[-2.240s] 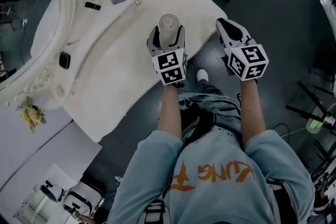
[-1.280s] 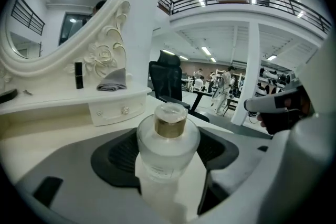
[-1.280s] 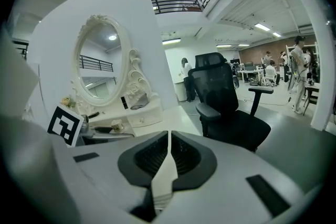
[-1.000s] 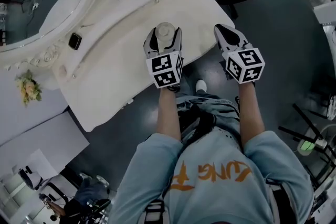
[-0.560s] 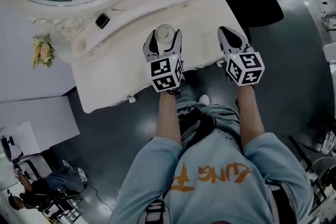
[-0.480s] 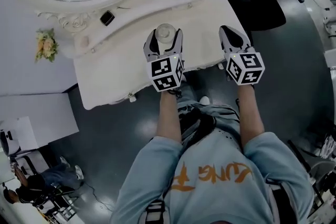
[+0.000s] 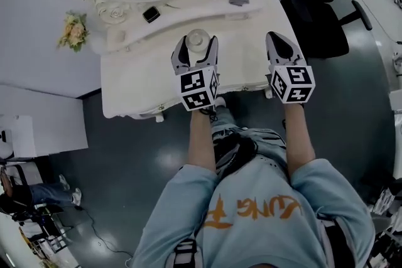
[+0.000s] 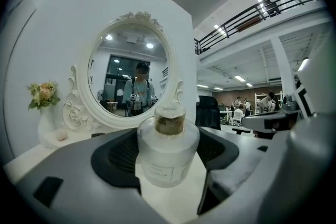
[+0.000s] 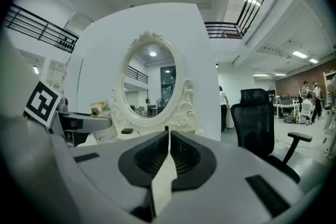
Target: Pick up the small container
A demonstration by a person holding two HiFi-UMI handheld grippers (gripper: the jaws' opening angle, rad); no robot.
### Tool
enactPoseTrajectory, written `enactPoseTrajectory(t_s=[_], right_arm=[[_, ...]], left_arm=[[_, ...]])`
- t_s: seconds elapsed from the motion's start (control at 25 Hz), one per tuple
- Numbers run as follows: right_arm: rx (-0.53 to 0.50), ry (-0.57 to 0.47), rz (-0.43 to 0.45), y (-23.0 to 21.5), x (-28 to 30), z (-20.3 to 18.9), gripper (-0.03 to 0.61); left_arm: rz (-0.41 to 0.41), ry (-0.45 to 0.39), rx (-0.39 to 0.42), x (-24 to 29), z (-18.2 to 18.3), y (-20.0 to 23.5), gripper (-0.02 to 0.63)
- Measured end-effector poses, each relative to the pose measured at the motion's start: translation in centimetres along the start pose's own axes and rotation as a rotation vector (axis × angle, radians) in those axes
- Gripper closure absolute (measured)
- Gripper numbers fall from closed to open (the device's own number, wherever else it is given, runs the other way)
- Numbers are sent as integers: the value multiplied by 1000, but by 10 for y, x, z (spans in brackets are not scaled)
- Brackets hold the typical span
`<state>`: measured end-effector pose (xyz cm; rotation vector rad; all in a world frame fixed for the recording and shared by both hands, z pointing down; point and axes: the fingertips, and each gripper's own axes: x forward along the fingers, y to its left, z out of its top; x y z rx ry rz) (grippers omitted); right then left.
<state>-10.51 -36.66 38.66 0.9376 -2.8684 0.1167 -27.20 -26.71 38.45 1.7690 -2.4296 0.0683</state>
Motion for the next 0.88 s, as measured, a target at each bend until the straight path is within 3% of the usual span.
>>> enactPoseTrajectory(t_s=[0.88], right_arm=[[-30,-12,13,2,-2,6,545]], left_arm=[[13,28,16,-2,-6,3,279]])
